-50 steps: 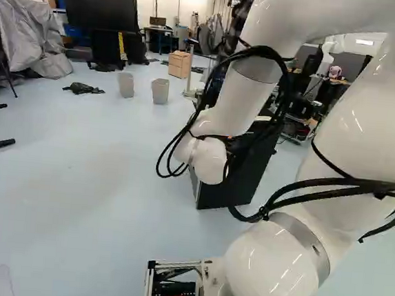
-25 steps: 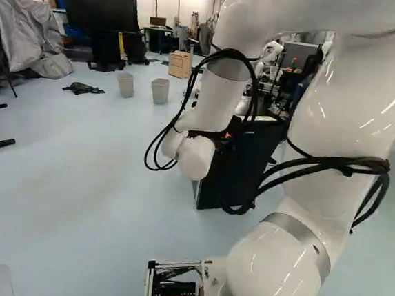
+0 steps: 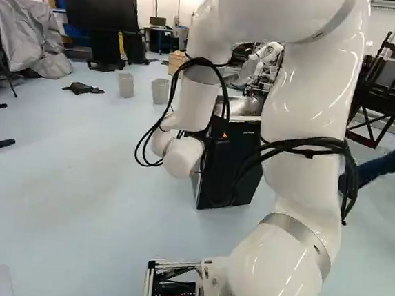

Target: Grab a drink from the fridge

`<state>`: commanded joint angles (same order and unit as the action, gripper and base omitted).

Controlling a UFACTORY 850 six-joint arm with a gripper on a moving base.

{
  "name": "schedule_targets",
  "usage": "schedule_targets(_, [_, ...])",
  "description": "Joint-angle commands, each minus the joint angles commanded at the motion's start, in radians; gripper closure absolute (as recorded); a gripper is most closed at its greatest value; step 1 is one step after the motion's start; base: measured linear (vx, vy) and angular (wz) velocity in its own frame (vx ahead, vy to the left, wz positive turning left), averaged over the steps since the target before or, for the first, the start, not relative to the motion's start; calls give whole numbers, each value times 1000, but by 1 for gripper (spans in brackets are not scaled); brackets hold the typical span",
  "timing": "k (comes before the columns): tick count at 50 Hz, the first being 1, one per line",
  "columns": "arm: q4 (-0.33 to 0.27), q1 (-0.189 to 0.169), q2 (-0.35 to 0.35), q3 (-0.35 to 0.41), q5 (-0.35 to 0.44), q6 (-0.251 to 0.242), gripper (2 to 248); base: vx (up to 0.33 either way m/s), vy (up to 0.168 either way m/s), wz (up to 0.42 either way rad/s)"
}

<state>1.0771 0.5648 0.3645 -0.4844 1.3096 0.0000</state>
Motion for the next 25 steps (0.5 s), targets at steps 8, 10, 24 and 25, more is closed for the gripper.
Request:
schedule_targets(8, [47, 8, 60, -50, 31, 0, 3, 0, 0, 0])
schedule_targets(10, [59, 9, 74, -63, 39, 0, 3, 0, 0, 0])
schedule_targets(24, [142, 13, 174, -158, 92, 0, 3, 0, 0, 0])
schedule_targets(25, [148, 13, 179, -165, 96, 0, 3, 0, 0, 0])
